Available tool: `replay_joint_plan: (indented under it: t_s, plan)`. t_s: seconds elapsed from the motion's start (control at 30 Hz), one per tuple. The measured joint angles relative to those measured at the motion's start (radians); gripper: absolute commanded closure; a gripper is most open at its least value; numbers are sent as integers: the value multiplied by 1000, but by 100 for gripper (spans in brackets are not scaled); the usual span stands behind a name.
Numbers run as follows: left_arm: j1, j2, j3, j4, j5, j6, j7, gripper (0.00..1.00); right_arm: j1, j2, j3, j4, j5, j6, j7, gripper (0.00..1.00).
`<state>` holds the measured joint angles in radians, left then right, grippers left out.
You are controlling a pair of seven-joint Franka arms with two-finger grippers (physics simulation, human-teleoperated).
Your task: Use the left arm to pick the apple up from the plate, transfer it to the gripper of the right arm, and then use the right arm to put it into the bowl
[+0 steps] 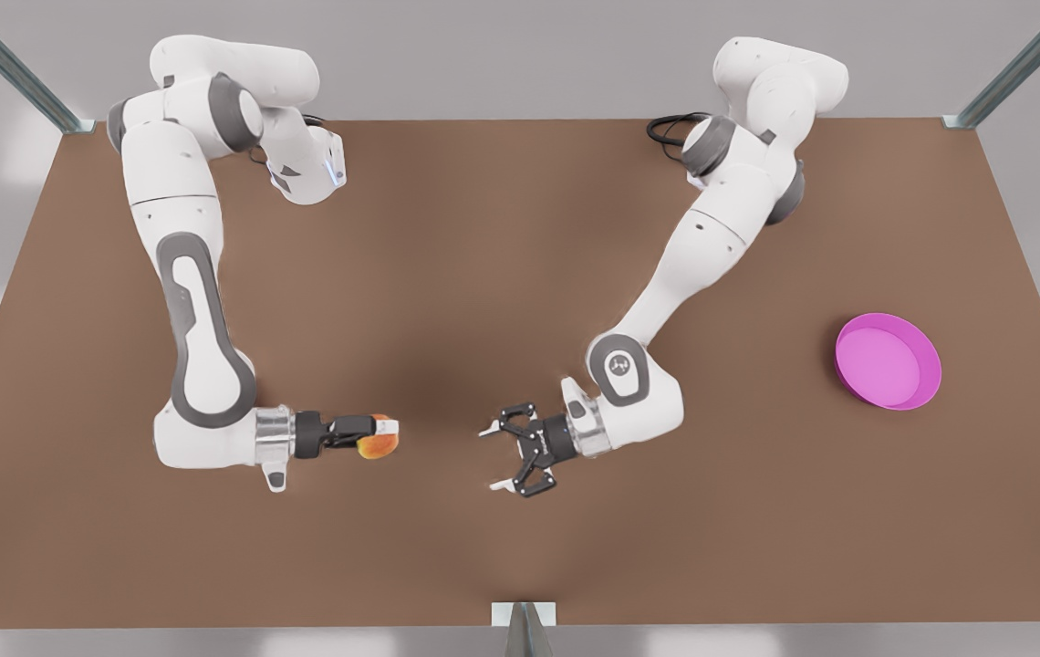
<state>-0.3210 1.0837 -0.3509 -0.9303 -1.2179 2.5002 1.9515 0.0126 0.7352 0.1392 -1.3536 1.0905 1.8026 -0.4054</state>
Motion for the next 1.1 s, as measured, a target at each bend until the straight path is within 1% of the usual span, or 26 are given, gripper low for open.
replay_joint_plan:
  t_s: [0.07,0.13,0.2,0.27,0.3,0.33,0.37,0.4,0.47,0.53,0.67,0.87,1.0,1.03,1.07,1.1]
  plan:
    - [156,-68,36,-25,288,-136,-127,0,-54,-20,0,-5,-96,-32,-3,19]
    - [320,-206,45,-31,603,-363,-251,0,-110,-37,0,-6,-200,-67,-10,19]
    - [370,-347,48,-32,889,-574,-382,0,-148,-59,0,-6,-305,-95,-18,19]
    - [386,-486,69,-60,1075,-736,-521,0,-186,-72,0,-8,-402,-116,-31,19]
    - [366,-593,128,-158,1133,-789,-589,0,-205,-82,0,-13,-448,-126,-38,19]
    - [297,-719,236,-294,1166,-822,-655,0,-222,-99,0,-29,-495,-134,-46,19]
    - [241,-805,314,-376,1182,-848,-721,0,-237,-110,0,-44,-538,-142,-55,19]
    - [215,-869,357,-425,1194,-870,-785,0,-253,-115,0,-56,-578,-147,-65,19]
    - [200,-953,392,-493,1209,-894,-904,0,-285,-119,0,-73,-653,-155,-90,19]
    - [201,-944,397,-489,1218,-905,-1010,0,-303,-116,-1,-77,-719,-157,-117,19]
    - [197,-842,401,-417,1232,-918,-1194,0,-323,-97,-3,-81,-814,-132,-176,19]
    - [202,-822,402,-405,1237,-921,-1448,0,-350,-79,-2,-171,-864,-37,-262,19]
    - [200,-820,401,-405,1236,-918,-1589,0,-365,-61,-2,-188,-871,29,-317,19]
    - [201,-820,401,-405,1236,-917,-1621,0,-366,-59,-2,-190,-872,40,-330,16]
    - [200,-820,401,-405,1236,-916,-1652,0,-367,-58,-2,-192,-873,50,-341,8]
    - [200,-820,401,-405,1236,-915,-1680,0,-368,-58,-2,-194,-874,58,-353,5]
